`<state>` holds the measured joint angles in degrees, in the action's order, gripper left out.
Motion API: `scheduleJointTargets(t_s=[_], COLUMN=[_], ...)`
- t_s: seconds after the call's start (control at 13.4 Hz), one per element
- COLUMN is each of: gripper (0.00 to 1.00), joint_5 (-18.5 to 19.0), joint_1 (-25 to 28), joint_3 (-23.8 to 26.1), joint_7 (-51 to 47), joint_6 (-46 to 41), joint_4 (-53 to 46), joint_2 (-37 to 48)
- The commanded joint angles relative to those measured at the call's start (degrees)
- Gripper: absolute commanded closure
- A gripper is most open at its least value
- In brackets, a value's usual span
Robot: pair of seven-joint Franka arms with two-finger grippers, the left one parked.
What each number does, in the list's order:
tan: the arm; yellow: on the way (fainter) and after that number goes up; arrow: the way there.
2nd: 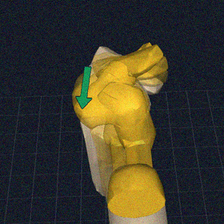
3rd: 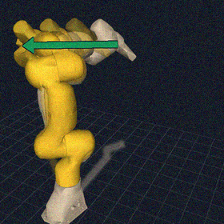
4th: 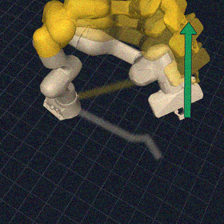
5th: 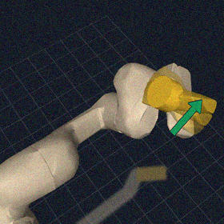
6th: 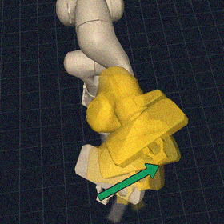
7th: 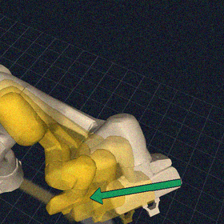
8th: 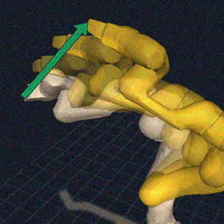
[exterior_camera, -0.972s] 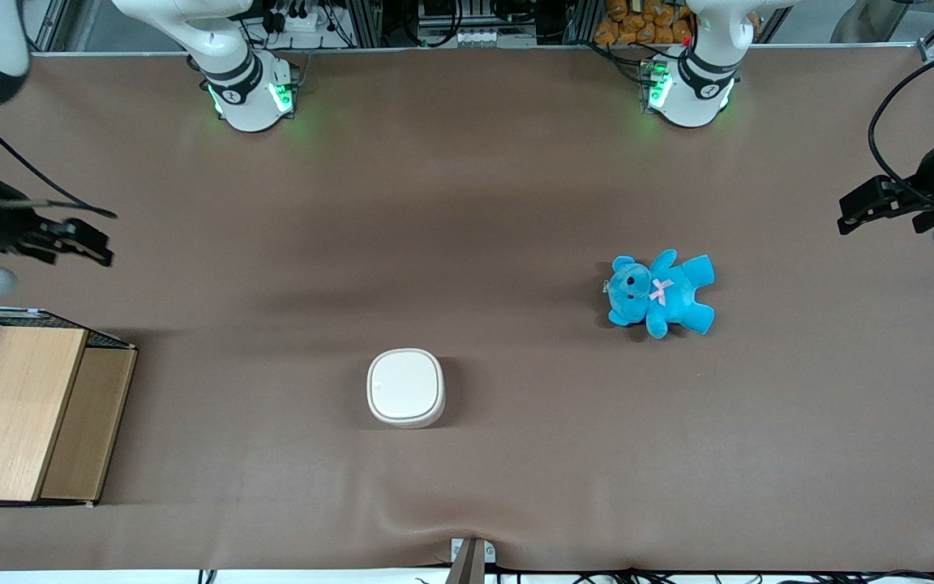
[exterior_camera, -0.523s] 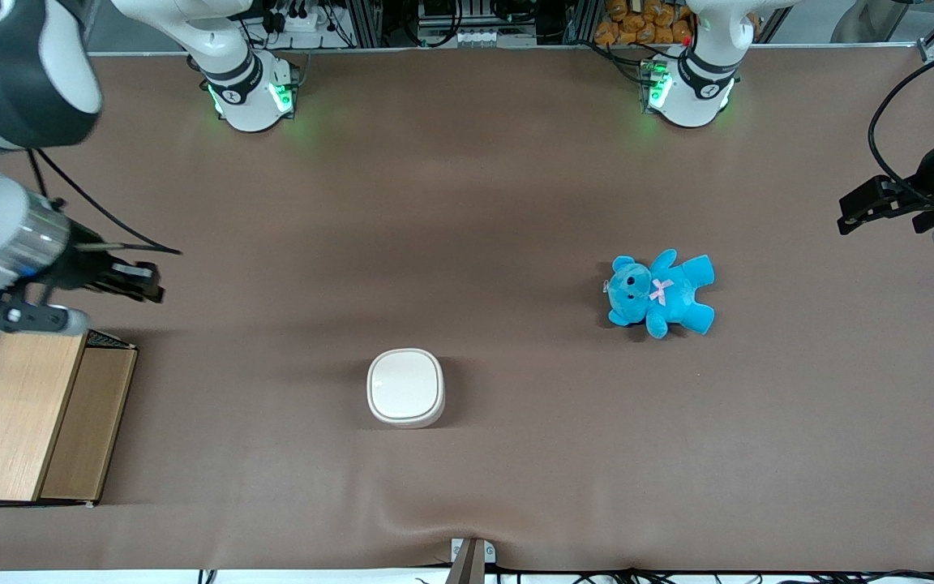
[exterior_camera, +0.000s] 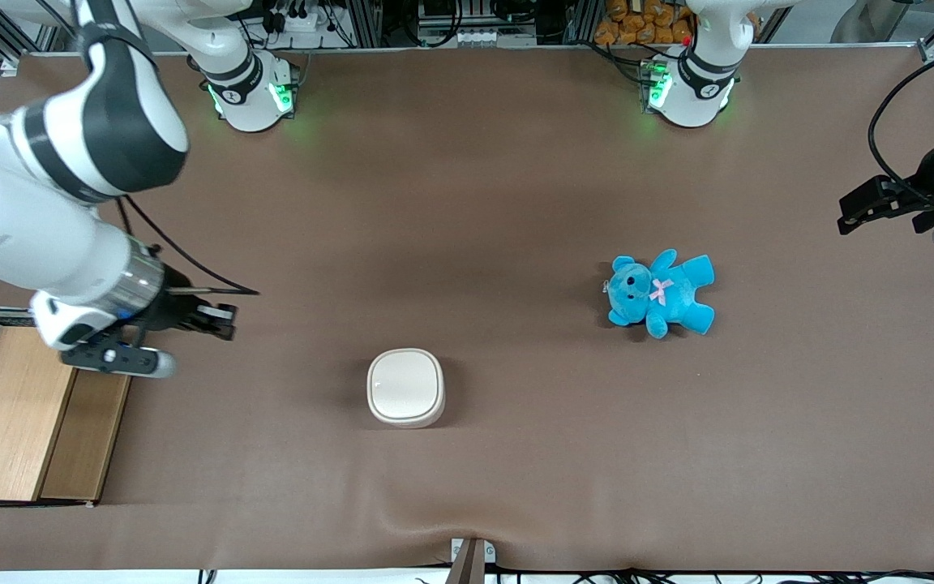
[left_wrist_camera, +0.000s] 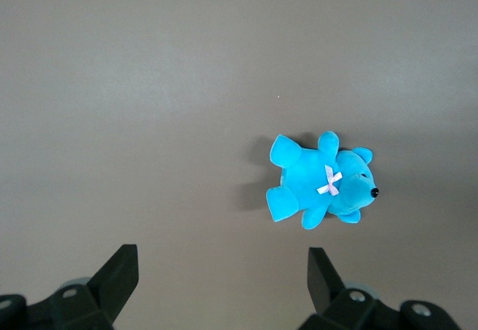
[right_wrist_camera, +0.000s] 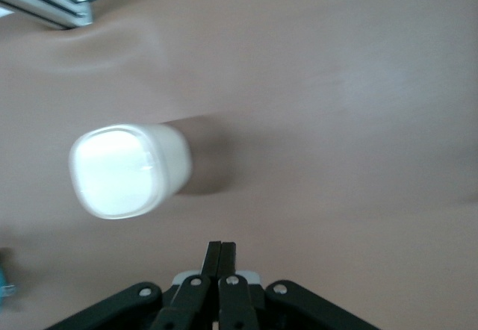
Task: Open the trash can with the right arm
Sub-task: 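Move the right gripper out and down toward the white trash can lid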
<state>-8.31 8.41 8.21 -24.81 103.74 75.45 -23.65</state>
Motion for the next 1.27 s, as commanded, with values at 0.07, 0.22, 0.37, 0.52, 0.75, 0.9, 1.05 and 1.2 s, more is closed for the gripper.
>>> scheduleJointTargets(t_s=[0.07,0.22,0.37,0.52,0.75,0.9,1.05,1.2], gripper=[1.00,1.00,1.00,1.00,1.00,1.00,1.00,1.00], joint_5=[-2.50,1.52,1.81,3.81,10.94,11.39,11.48,11.39], joint_1=[0.55,2.74,3.54,3.98,5.56,5.91,6.18,6.70], joint_3=[2.60,2.95,4.44,4.88,4.97,4.97,4.97,4.97], joint_7=[-4.98,-4.37,-4.54,-4.54,-4.19,-4.36,-4.63,-5.15], joint_6=[1.20,4.62,7.17,8.23,9.37,12.18,14.64,16.23], joint_4=[-5.66,-6.72,-7.77,-7.69,-7.78,-7.69,-7.17,-7.16], joint_2=[-5.25,-7.19,-10.17,-11.23,-13.34,-14.48,-15.45,-16.86])
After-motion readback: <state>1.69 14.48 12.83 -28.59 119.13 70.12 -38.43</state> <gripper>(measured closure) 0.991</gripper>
